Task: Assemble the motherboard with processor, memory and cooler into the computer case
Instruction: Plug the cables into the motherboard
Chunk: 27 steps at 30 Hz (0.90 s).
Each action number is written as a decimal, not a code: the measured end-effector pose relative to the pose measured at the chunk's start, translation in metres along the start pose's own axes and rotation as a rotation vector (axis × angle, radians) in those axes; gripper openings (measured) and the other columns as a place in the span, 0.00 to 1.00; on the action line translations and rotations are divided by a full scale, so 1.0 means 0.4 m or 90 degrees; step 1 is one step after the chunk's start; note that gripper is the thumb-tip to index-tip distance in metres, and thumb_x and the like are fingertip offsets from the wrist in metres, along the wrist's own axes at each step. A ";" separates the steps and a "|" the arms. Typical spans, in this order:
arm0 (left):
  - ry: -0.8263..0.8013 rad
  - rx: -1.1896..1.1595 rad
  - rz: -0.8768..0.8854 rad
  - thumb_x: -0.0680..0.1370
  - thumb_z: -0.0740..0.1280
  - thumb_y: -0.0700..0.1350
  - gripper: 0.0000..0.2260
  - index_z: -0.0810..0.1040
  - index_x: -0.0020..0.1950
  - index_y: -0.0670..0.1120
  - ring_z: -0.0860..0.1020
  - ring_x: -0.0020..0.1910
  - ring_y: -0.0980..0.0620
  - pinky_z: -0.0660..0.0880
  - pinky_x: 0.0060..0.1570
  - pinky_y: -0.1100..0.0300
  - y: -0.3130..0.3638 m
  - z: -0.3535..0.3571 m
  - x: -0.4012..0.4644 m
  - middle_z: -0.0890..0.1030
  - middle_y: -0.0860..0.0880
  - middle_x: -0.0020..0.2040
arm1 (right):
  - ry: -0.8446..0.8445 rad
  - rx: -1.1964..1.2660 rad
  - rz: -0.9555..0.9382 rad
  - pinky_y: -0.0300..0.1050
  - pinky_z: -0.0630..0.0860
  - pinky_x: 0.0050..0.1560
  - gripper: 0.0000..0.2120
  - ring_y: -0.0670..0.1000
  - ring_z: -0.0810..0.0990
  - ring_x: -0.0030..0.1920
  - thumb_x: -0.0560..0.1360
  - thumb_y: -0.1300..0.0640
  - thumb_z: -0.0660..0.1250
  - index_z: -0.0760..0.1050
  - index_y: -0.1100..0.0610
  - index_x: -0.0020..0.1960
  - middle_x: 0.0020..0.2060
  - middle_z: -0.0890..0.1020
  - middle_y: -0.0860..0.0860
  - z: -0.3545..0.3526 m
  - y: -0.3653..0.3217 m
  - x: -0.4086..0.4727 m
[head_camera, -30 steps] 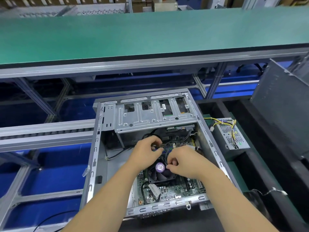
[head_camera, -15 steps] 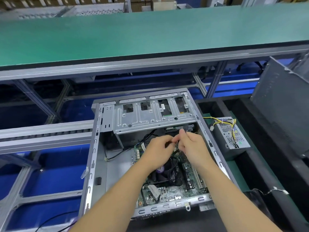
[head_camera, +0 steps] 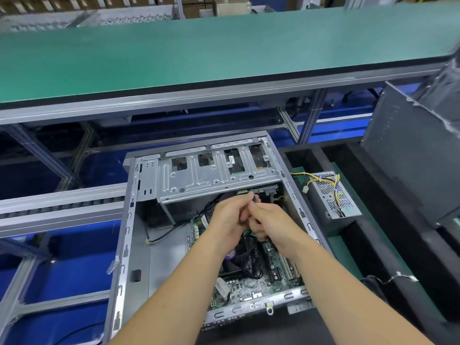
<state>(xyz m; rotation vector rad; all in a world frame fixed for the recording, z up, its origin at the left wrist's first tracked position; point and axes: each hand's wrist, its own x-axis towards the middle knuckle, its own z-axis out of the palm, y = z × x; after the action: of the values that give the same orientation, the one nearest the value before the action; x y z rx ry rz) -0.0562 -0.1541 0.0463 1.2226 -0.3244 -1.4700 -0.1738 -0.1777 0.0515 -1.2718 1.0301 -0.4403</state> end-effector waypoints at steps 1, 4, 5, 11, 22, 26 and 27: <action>0.009 -0.002 -0.001 0.78 0.70 0.43 0.10 0.86 0.39 0.42 0.75 0.34 0.49 0.76 0.38 0.56 0.000 -0.002 -0.001 0.74 0.44 0.32 | 0.020 0.001 0.008 0.39 0.61 0.29 0.18 0.47 0.63 0.26 0.85 0.50 0.58 0.77 0.59 0.43 0.25 0.68 0.49 0.002 0.000 -0.003; 0.041 -0.018 -0.004 0.77 0.71 0.40 0.11 0.86 0.35 0.42 0.73 0.30 0.50 0.74 0.31 0.58 -0.006 0.004 -0.005 0.80 0.43 0.36 | 0.141 0.007 0.021 0.40 0.67 0.32 0.17 0.49 0.69 0.30 0.83 0.53 0.64 0.77 0.61 0.38 0.29 0.75 0.53 0.017 0.000 -0.008; 0.050 -0.016 -0.003 0.77 0.71 0.39 0.13 0.85 0.33 0.42 0.73 0.30 0.50 0.74 0.32 0.58 -0.010 0.010 -0.005 0.79 0.43 0.35 | 0.174 0.014 0.023 0.42 0.68 0.35 0.17 0.51 0.70 0.32 0.82 0.55 0.64 0.77 0.62 0.38 0.31 0.76 0.55 0.023 0.000 -0.011; 0.118 -0.029 -0.010 0.77 0.71 0.36 0.07 0.82 0.39 0.37 0.76 0.28 0.52 0.78 0.35 0.60 -0.033 0.042 0.009 0.80 0.45 0.32 | 0.290 0.094 0.060 0.43 0.68 0.38 0.25 0.49 0.69 0.32 0.81 0.59 0.66 0.76 0.53 0.24 0.25 0.73 0.48 0.039 0.004 -0.015; 0.075 -0.112 -0.109 0.78 0.71 0.42 0.17 0.75 0.64 0.37 0.84 0.53 0.44 0.80 0.57 0.51 -0.023 0.045 0.038 0.83 0.38 0.55 | 0.458 0.315 0.069 0.37 0.71 0.38 0.14 0.45 0.81 0.43 0.80 0.60 0.67 0.83 0.52 0.36 0.37 0.84 0.46 0.055 0.003 0.023; 0.120 -0.156 -0.070 0.80 0.69 0.43 0.28 0.62 0.76 0.37 0.84 0.52 0.45 0.76 0.64 0.48 -0.034 0.041 0.057 0.82 0.38 0.56 | 0.456 0.335 0.079 0.35 0.69 0.37 0.11 0.38 0.77 0.41 0.80 0.59 0.68 0.84 0.52 0.41 0.36 0.81 0.40 0.057 0.008 0.027; 0.127 -0.157 -0.064 0.80 0.68 0.43 0.28 0.61 0.76 0.37 0.84 0.52 0.45 0.76 0.63 0.48 -0.038 0.041 0.058 0.82 0.38 0.55 | 0.451 0.345 0.083 0.35 0.68 0.37 0.11 0.38 0.77 0.42 0.80 0.59 0.68 0.84 0.53 0.41 0.37 0.81 0.40 0.057 0.009 0.028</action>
<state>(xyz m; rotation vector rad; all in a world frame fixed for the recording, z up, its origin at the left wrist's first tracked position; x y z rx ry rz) -0.0738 -0.1760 0.0303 1.1852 0.0536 -1.4116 -0.1504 -0.1724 0.0427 -0.5501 1.4399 -1.0321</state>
